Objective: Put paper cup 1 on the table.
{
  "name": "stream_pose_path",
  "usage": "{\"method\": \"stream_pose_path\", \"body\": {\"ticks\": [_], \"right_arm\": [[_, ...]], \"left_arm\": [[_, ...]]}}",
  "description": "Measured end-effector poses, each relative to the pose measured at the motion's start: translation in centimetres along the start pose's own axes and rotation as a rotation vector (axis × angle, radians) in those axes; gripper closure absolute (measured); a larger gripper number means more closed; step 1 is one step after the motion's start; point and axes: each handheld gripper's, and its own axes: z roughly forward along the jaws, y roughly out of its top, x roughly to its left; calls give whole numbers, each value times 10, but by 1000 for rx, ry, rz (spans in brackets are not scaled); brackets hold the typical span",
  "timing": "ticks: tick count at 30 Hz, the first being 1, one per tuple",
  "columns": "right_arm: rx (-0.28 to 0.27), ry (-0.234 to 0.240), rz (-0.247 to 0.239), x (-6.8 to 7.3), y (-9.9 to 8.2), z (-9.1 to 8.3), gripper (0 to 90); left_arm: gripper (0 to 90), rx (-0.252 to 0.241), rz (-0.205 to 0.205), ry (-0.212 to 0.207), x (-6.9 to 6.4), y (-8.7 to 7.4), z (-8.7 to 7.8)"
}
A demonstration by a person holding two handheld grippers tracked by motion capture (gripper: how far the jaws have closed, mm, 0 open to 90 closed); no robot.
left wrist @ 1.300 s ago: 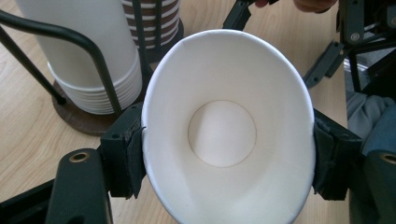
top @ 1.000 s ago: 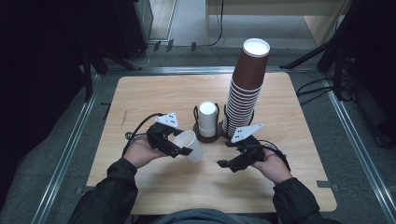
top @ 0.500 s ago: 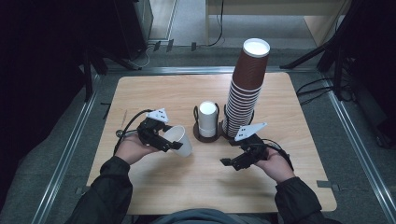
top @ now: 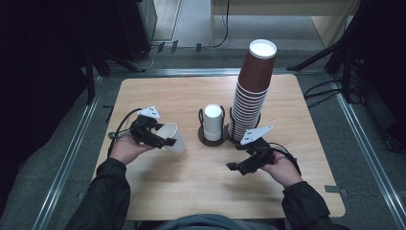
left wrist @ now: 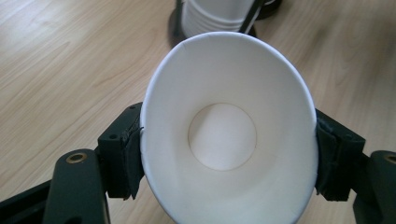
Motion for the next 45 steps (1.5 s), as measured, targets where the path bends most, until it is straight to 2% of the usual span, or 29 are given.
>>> {"method": "stream_pose_path", "body": {"ticks": [5,9,12,16,18,23,33,36,45], "right_arm": [[9,4,-1,0,0,1,184],[14,2,-7,0,0,2,184],[16,3,-4,0,0,3,184],[23,5,-3,0,0,4,184],[23,8,-10,0,0,5,185],[29,9,-13,1,0,6,184],[29,11,-13,1,0,6,185],[30,12,-11,1,-1,6,184],[32,13,-8,1,-1,6,185]], "left_arm": [[247,4,-36,38,12,-5,-3],[243,16,-42,93,18,-6,-4],[242,15,-69,116,23,-8,-6],[230,54,-62,184,29,-9,-5],[229,58,-77,193,32,-9,-5],[215,78,-80,243,35,-9,-4],[195,89,-104,246,40,-10,-2],[179,98,-109,260,41,-10,-1],[140,96,-126,234,42,-10,1]]}}
